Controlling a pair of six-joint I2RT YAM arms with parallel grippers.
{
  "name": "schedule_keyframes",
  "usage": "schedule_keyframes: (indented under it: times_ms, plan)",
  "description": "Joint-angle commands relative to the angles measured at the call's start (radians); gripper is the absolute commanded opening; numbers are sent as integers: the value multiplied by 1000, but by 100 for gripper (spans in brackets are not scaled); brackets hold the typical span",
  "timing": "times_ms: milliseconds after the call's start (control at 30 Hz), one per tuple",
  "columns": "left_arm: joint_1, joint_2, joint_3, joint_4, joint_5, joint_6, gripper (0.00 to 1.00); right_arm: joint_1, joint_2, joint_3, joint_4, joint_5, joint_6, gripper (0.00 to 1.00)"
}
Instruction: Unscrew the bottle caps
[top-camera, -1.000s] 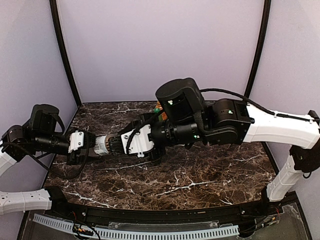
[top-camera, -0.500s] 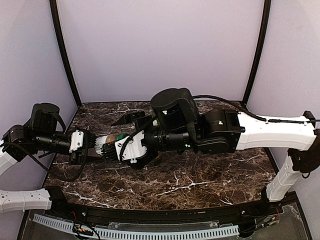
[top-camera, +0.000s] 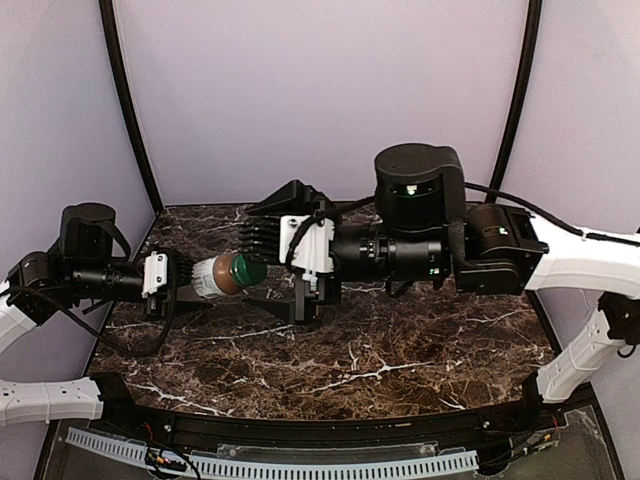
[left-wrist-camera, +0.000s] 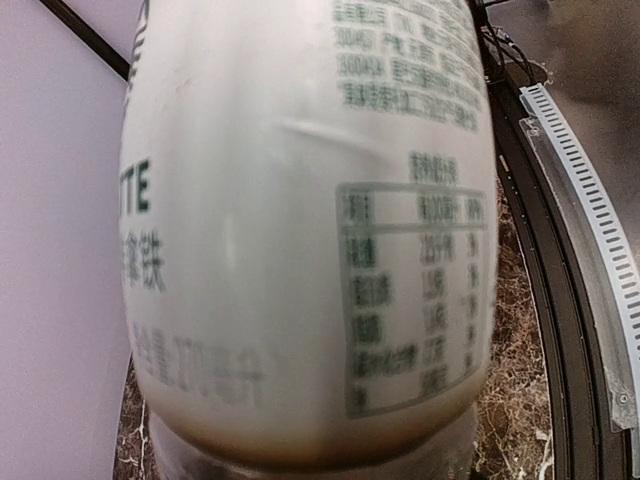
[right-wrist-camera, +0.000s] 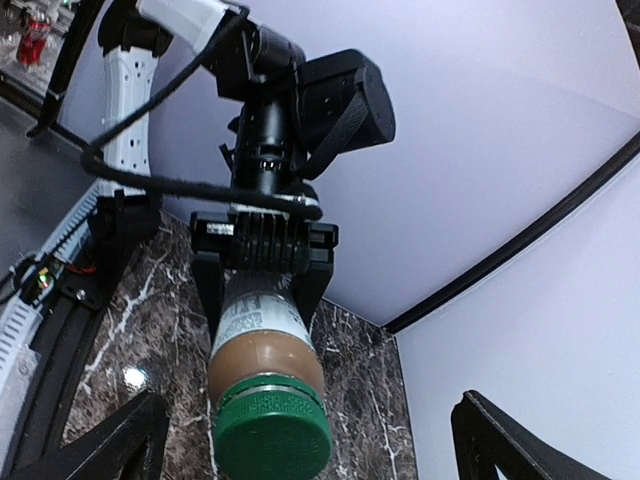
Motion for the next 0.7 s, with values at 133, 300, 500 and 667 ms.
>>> schedule_keyframes:
  times_ms: [133,300,500,667]
  plan:
    - [-3,-16,-61,213,-212,-44,1,-56,-89,42,3,-223,565,99]
    - [-3,-14,-89,320,-305,-31,1,-158,-64,123,-14,-68,1099,98]
    - [-4,-15,-109,373,-372,-8,1,-185,25,245,-219,88,1299,99]
    - [-4,-14,-106,371,-359,-8,1,-187,144,399,-323,3,1311,97]
